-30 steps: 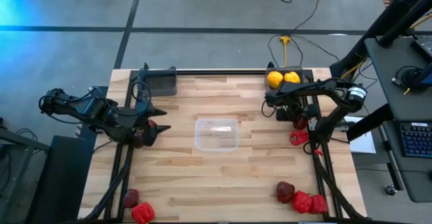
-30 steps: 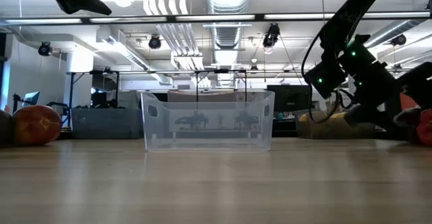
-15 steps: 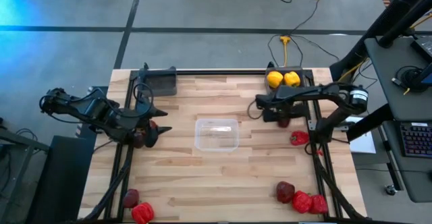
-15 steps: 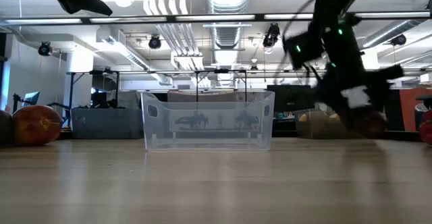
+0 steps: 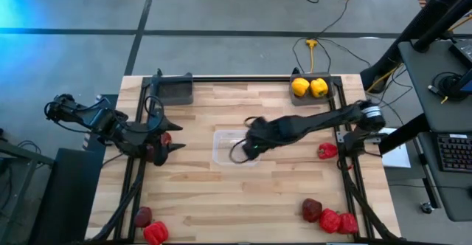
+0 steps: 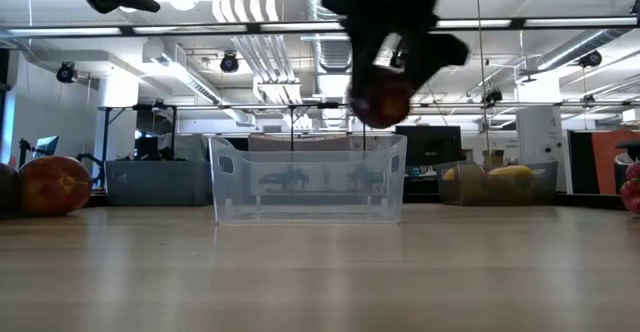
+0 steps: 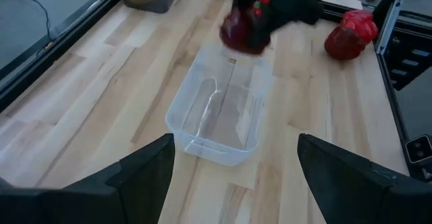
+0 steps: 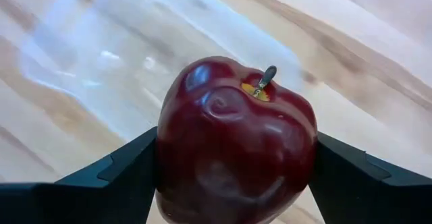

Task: Sort produce into baskets
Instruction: Put the red apple into the transparent bin

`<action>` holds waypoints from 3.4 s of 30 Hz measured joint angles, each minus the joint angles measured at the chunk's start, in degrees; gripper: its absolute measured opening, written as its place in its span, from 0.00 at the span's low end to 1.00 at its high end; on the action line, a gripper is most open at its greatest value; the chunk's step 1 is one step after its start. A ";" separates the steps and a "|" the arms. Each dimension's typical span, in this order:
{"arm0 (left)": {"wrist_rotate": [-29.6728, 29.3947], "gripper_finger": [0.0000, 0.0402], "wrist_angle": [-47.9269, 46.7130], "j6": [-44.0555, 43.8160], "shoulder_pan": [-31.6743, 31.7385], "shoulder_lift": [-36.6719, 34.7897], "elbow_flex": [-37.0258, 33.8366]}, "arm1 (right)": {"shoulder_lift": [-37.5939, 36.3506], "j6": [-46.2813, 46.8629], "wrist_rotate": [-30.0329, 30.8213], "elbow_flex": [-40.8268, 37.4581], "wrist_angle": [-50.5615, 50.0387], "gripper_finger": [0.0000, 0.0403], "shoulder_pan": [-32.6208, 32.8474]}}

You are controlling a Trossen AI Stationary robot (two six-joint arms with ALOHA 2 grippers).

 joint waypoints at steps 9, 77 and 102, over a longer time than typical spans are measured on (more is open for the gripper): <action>0.05 0.73 -2.24 -2.44 -1.24 -4.08 0.00 | 18.83 -0.44 -2.50 17.75 0.69 0.75 -1.78; -4.04 0.73 7.74 8.69 -2.19 -14.16 0.00 | 19.44 29.55 -8.44 24.15 -30.45 0.93 34.99; -3.50 0.73 7.30 7.97 -2.20 -13.99 0.00 | 8.56 61.57 -22.56 -1.17 -9.12 0.93 34.63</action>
